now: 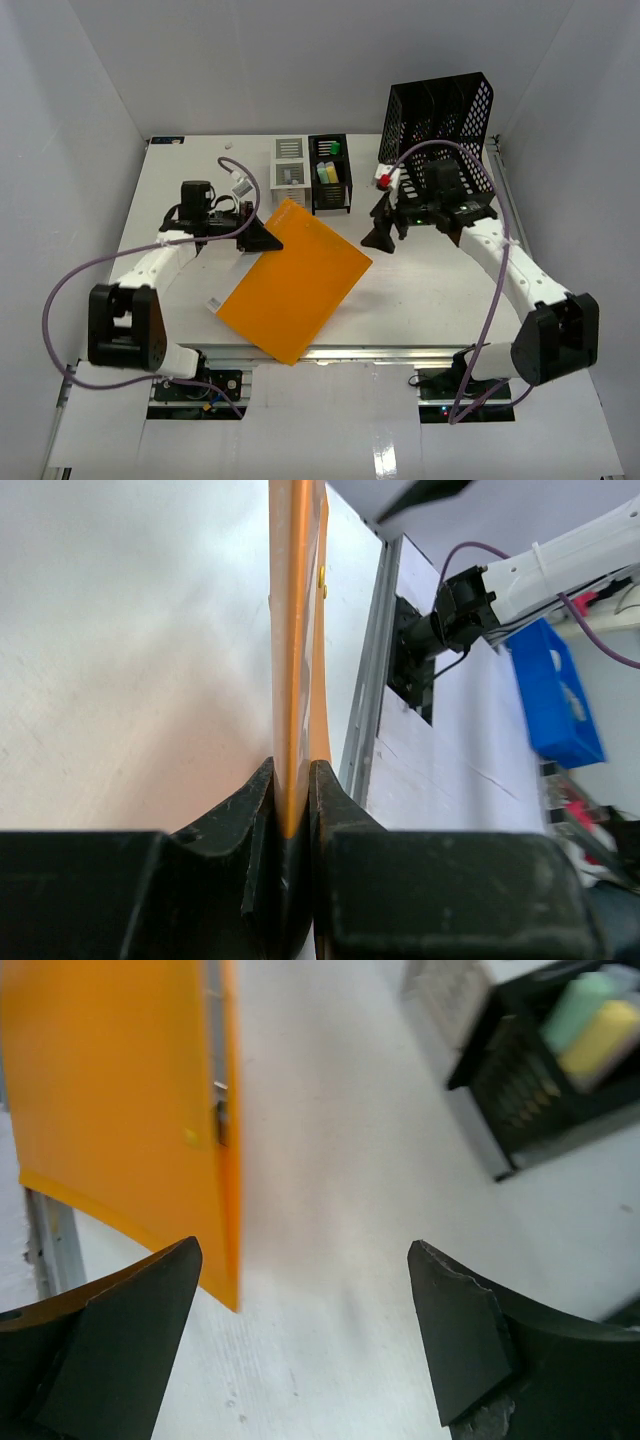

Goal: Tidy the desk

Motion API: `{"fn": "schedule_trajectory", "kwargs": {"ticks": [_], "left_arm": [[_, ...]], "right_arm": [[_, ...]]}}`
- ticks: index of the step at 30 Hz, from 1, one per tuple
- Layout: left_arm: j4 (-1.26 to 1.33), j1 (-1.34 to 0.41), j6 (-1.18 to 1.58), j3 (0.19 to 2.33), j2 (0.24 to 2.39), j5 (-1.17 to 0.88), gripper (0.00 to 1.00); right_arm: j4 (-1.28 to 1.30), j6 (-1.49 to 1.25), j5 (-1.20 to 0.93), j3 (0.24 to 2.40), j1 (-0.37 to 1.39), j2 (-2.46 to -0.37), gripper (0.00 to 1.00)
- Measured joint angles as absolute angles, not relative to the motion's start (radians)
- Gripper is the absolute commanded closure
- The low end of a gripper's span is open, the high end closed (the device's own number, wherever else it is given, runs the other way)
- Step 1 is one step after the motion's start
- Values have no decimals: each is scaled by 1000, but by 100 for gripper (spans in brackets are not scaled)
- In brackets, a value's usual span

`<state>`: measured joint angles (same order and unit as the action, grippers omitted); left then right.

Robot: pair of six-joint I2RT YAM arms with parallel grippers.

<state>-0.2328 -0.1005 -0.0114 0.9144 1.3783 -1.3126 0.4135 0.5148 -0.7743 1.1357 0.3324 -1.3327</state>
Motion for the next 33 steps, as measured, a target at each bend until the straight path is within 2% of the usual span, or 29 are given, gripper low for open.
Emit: {"fn": "schedule_trajectory", "kwargs": {"ticks": [6,11,17,20,25,33], "left_arm": [[161,-101,290,794,1166,-1233,100],[563,-122,632,656,1117,-1109,100],[808,-181,849,650,1127,-993,100],[880,-208,912,652,1127,-964,100],[906,-253,942,677,1126,-925,100],[897,-308,913,683,1125,-873,100]], "right_arm": [[377,409,-990,1124,37,-1281,10],[292,304,-1122,942,16,-1155,10],[-26,24,-1102,680,33,-856,10],[-160,-78,-1075,617,39,-791,10],[-373,-262,-1053,580,43,-848,10],[-491,-477,-960,619,87,-916,10]]}}
